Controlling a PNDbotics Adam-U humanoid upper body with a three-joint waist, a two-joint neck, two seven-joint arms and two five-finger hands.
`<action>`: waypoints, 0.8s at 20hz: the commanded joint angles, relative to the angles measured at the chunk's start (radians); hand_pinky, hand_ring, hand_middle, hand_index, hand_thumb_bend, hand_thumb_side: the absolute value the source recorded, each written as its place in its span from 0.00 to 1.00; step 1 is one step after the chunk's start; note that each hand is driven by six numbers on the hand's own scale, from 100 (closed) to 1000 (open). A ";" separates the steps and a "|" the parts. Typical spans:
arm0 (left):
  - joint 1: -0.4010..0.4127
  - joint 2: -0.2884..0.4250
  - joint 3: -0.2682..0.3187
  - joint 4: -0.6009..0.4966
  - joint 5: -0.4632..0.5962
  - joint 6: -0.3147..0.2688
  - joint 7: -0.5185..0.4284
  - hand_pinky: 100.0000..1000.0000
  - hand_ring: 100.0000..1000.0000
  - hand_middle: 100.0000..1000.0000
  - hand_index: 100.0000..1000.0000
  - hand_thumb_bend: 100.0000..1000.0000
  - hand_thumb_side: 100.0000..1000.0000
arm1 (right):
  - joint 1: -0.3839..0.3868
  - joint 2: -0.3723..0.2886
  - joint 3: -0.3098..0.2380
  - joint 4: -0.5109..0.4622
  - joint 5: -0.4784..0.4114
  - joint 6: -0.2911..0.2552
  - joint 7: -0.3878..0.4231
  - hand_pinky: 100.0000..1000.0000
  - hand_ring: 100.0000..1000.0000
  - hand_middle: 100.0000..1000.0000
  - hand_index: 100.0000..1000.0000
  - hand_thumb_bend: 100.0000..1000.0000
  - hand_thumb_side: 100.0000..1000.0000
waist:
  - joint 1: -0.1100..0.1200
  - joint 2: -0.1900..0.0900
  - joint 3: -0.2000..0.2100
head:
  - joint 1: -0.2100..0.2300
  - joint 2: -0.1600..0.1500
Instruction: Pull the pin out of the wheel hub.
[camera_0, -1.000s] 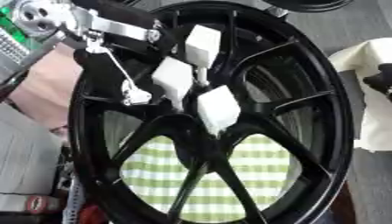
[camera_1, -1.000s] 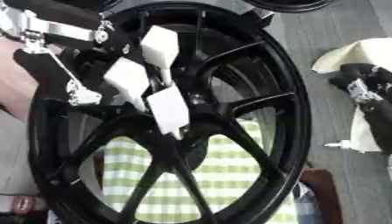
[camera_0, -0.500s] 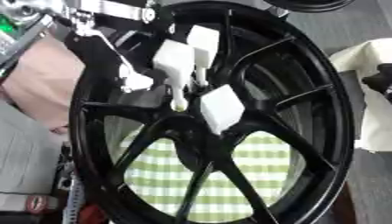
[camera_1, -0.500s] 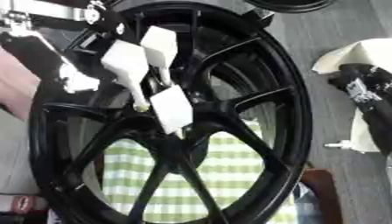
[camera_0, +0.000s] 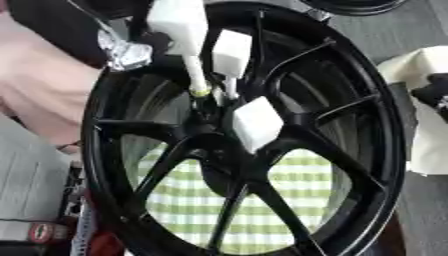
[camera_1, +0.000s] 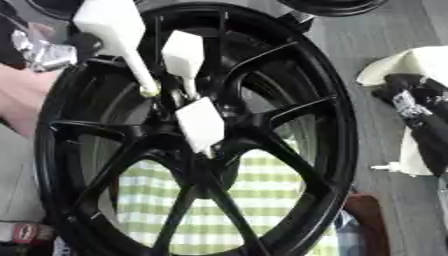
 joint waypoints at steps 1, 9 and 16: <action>0.067 0.121 0.112 -0.042 0.058 -0.007 0.066 0.63 0.39 0.21 0.42 0.00 0.16 | 0.001 -0.017 -0.017 -0.018 0.000 -0.003 -0.008 0.90 0.71 0.53 0.65 0.11 0.31 | -0.003 -0.031 0.009 | -0.017 0.004; 0.425 0.262 0.392 0.032 0.128 -0.069 0.323 0.64 0.38 0.21 0.43 0.00 0.17 | 0.007 -0.019 -0.038 -0.027 0.001 -0.012 -0.028 0.90 0.71 0.53 0.66 0.10 0.31 | -0.022 -0.030 0.056 | -0.053 0.005; 0.581 0.225 0.558 0.189 0.140 -0.144 0.451 0.64 0.37 0.21 0.43 0.00 0.18 | 0.012 -0.022 -0.055 -0.036 -0.001 -0.021 -0.047 0.90 0.71 0.53 0.66 0.09 0.31 | -0.038 -0.034 0.085 | -0.076 0.006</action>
